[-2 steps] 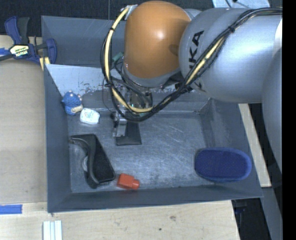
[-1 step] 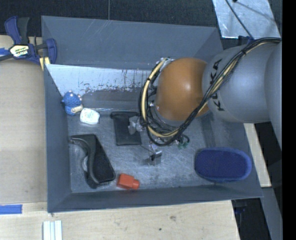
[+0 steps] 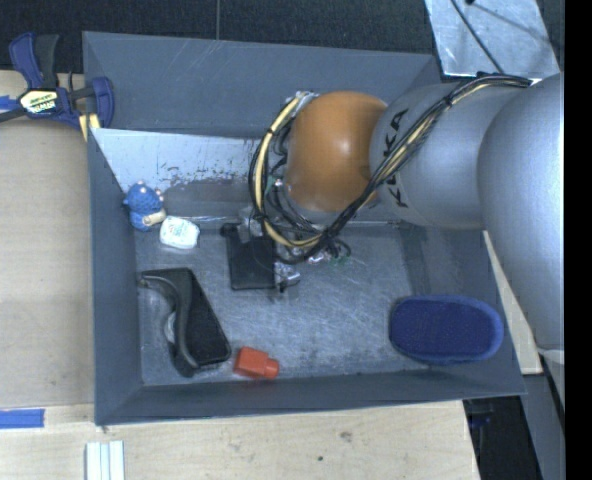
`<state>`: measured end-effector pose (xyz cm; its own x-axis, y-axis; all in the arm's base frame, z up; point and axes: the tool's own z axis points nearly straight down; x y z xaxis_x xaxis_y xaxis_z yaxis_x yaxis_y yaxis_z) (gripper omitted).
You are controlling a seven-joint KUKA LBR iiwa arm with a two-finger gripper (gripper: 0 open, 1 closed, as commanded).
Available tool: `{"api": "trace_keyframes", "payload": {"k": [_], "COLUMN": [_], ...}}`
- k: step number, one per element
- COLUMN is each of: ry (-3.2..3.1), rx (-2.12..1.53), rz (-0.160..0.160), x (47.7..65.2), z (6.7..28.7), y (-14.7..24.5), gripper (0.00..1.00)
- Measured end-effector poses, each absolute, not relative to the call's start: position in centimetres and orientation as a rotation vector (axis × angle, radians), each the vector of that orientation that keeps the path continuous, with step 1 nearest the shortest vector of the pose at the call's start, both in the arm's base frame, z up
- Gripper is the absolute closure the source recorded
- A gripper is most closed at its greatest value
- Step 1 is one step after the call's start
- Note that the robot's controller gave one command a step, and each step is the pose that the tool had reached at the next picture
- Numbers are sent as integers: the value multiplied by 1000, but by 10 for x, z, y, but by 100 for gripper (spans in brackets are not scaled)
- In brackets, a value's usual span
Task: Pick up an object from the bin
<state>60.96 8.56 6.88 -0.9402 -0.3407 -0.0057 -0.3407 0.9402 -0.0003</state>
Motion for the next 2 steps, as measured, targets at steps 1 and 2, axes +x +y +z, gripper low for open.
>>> {"api": "trace_keyframes", "payload": {"k": [1,2], "ry": [3089,3059], "rx": [-541,-661], "rz": [1,0], "x": [609,591], "z": [71,222], "y": [85,98], "gripper": [100,100]}}
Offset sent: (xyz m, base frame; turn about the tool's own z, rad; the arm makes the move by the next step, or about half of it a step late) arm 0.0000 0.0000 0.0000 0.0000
